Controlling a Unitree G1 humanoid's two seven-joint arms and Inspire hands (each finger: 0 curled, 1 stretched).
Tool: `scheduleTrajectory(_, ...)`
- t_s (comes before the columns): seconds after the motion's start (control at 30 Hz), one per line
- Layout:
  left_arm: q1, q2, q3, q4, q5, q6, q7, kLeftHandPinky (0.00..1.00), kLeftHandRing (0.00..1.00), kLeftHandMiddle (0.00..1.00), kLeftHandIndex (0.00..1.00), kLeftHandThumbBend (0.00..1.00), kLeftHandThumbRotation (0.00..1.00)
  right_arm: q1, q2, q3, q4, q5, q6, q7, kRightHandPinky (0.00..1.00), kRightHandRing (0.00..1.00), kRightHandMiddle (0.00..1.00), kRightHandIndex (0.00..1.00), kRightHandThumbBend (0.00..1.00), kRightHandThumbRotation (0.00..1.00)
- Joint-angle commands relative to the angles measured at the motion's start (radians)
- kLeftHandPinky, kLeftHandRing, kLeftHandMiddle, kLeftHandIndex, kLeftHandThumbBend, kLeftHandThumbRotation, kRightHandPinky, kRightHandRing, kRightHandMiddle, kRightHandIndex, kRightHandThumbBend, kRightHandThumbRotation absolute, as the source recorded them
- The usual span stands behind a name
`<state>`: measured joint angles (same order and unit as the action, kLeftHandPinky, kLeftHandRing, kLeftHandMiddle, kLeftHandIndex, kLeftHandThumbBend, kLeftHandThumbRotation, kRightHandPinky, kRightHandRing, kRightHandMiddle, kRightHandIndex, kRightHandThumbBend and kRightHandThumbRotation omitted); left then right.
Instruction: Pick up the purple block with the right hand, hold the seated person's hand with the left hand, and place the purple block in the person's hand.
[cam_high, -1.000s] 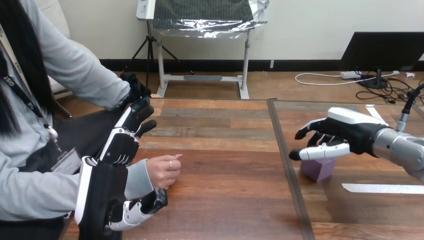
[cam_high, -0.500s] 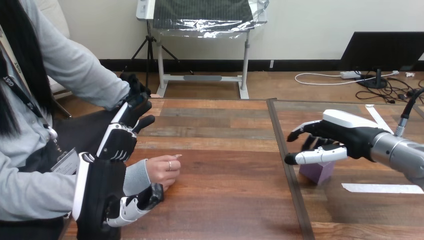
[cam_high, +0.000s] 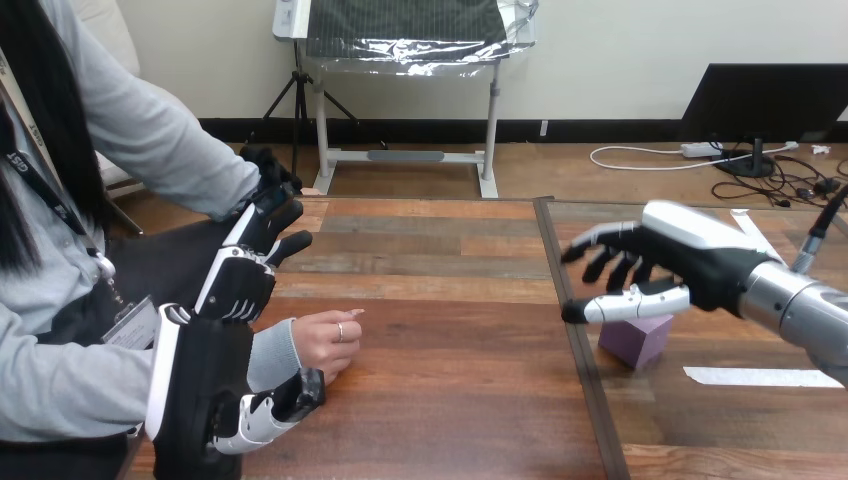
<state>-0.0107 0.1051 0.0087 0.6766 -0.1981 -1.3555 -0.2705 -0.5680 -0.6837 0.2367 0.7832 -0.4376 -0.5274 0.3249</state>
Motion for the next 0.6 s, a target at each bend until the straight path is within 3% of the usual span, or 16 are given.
scheduleTrajectory(0.0,-0.067,0.007,-0.004,-0.006,-0.01,0.007,-0.007,0.83,0.91,0.93,0.9,1.0,0.74,-0.018,-0.048,-0.069,-0.093,0.033,-0.027,-0.056,0.58,0.61,0.69,0.78,0.91,0.69)
scheduleTrajectory(0.37,-0.067,0.006,0.008,-0.007,0.007,0.015,-0.004,0.84,0.92,0.94,0.9,1.0,0.75,-0.004,-0.05,-0.108,-0.131,0.048,-0.059,-0.079,0.6,0.62,0.69,0.76,0.94,0.68)
scheduleTrajectory(0.57,-0.065,0.004,0.02,-0.01,0.024,0.018,0.003,0.83,0.91,0.93,0.9,1.0,0.75,0.004,-0.052,-0.124,-0.156,0.061,-0.047,-0.076,0.58,0.61,0.68,0.75,0.97,0.69)
